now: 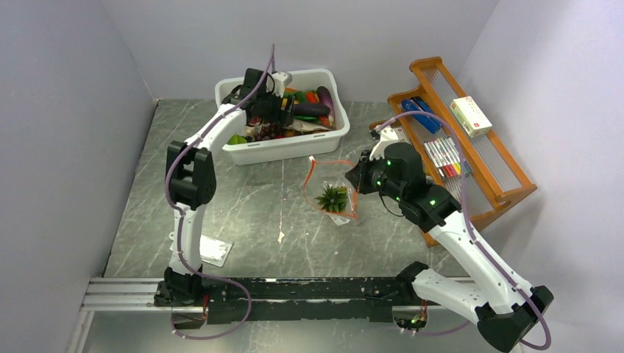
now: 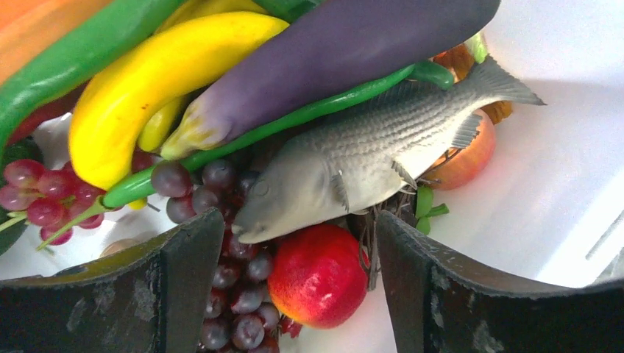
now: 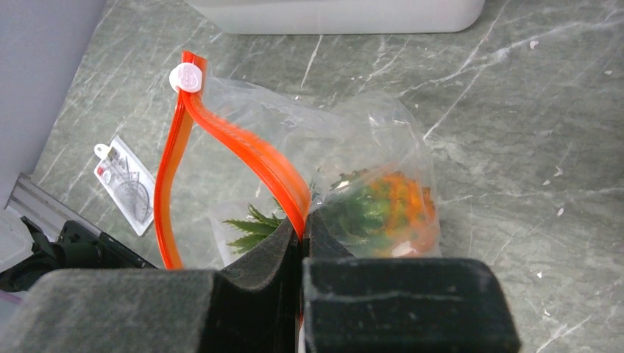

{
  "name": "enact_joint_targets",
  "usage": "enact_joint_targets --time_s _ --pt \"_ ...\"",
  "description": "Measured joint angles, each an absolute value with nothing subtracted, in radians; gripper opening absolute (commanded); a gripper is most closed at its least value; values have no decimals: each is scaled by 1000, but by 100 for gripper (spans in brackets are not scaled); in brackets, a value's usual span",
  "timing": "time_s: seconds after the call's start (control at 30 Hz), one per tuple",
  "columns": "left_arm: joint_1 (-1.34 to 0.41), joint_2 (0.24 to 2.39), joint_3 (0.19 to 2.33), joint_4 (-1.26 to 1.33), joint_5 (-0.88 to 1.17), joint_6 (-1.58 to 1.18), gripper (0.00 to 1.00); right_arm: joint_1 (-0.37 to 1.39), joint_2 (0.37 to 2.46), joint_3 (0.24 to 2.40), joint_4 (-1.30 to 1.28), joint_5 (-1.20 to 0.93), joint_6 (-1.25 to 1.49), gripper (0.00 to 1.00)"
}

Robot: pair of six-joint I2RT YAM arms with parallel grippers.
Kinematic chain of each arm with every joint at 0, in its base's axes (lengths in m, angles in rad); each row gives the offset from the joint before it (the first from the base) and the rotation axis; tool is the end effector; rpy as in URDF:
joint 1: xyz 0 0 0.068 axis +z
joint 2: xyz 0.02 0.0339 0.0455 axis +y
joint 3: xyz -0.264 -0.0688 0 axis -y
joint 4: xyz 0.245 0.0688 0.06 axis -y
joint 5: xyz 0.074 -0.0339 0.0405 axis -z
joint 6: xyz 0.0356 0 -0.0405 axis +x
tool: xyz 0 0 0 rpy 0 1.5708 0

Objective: Place the food in the zip-top bag and seal the zipper
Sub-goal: Pick up the fake fish from the bin.

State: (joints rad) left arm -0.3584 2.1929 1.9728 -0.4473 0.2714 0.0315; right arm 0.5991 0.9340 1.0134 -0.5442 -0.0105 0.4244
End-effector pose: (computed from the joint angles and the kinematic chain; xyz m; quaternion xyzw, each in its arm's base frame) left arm 0.4753 -0.1882 0.2661 0.2306 0.8631 -0.1905 0.4069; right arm 0.1653 0.1133 0.3559 -0.0770 0.8475 0.2611 0.4558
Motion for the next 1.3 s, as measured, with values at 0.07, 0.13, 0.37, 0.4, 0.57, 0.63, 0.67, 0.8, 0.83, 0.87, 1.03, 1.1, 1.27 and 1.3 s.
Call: enact_joint_targets --time_s 0.07,0.13,0.37,0.4,0.57,0.63,0.67,0.8,0.83,0.87,1.03,1.1,1.27,1.3 --pt "-358 2217 1980 -445 279 38 71 599 934 1016 -545 -10 424 0" --pt "-359 2238 1982 -444 282 45 63 599 934 1017 -547 -9 424 0" --pt "-358 2271 1982 -439 302 73 11 599 932 1017 -549 -5 425 0" --pt "-358 2270 1981 -435 304 76 8 599 932 1017 -549 -3 425 0" --pt "-358 2246 1952 -416 307 74 7 599 932 1017 -551 5 426 0" --pt "-358 2223 1929 -414 314 70 7 599 932 1017 -551 5 429 0" --pt "-358 2206 1912 -412 317 68 7 599 932 1017 -551 5 430 0" --pt "-358 2097 1811 -395 320 53 7 599 931 1012 -546 4 435 0" --pt "-358 2070 1791 -392 321 50 7 599 931 1011 -545 4 437 0" --pt "-358 2041 1772 -381 323 47 7 599 931 1010 -545 4 437 0" --pt "-358 1929 1720 -353 321 33 7 599 927 995 -535 3 442 0" --pt "-358 1903 1707 -347 316 27 7 599 927 984 -536 1 445 0" --pt "-358 1879 1665 -345 282 18 7 599 925 971 -536 0 445 0" --pt "-358 1876 1654 -345 271 16 7 599 925 971 -537 0 445 0"
